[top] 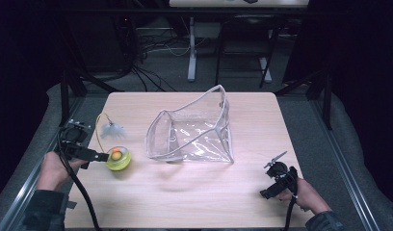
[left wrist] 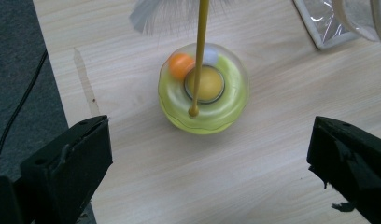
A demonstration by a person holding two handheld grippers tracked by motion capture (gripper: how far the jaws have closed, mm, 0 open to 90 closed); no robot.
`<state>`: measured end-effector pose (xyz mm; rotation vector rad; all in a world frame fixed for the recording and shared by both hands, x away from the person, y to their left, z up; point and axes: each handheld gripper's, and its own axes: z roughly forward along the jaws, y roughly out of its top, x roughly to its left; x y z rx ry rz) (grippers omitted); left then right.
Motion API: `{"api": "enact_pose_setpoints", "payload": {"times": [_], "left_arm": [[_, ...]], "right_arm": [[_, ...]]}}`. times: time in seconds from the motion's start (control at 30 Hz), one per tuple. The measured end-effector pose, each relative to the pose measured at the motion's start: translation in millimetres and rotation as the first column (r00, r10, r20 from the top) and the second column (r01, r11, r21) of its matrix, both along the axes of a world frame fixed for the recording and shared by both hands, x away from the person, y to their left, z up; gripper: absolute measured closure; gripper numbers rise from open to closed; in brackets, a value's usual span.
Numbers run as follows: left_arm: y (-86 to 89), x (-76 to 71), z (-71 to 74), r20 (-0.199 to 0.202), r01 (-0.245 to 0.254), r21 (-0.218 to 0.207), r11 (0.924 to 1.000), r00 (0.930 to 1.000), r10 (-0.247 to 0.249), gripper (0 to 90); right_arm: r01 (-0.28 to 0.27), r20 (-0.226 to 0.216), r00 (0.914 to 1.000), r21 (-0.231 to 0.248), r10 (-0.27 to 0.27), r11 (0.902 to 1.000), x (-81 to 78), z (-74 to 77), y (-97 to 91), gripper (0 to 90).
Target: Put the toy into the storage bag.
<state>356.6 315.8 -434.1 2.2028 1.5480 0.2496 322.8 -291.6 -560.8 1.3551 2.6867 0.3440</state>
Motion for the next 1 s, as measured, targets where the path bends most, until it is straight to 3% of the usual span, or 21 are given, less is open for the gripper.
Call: {"api": "enact_pose_setpoints", "payload": {"times": [0.27,0.43,0.47,0.63,0.7,0.8,1.0], "left_arm": [[1.1,12.8,0.6,-0.006,0.010,0.008,0.9999,0.9999,-0.010,0.3],[2.0,17.6,6.3,0.003,0.034,-0.012,0.9993,0.9994,-0.034,10.4],[1.5,18.7,7.8,0.009,0.038,-0.016,0.9992,0.9993,-0.038,13.3],[-0.3,27.7,19.6,0.013,0.062,0.015,0.9979,0.9980,-0.063,24.8],[-1.4,29.9,21.4,0.003,0.069,0.013,0.9976,0.9976,-0.069,30.5],[-3.1,32.9,23.2,-0.014,0.074,0.051,0.9959,0.9972,-0.074,40.6],[-1.7,39.2,28.9,-0.040,0.092,0.051,0.9944,0.9951,-0.090,53.5]], "right_arm": [[-0.003,-0.001,1.0000,-0.010,0.003,0.9999,0.4,0.5,-0.2,0.0],[-0.009,-0.006,0.9999,-0.018,0.008,0.9998,0.8,1.3,0.1,0.0],[0.012,0.011,0.9999,-0.003,-0.012,0.9999,-0.5,-0.4,1.2,0.0],[0.003,-0.002,1.0000,-0.007,-0.003,1.0000,-0.2,0.8,0.0,0.0],[-0.001,-0.007,1.0000,-0.015,0.001,0.9999,-0.2,1.6,-0.5,0.0],[0.005,0.000,1.0000,-0.005,-0.004,1.0000,-0.6,0.7,-0.2,0.0],[0.006,-0.001,1.0000,-0.005,-0.006,1.0000,-0.5,0.7,-0.2,0.0]]}}
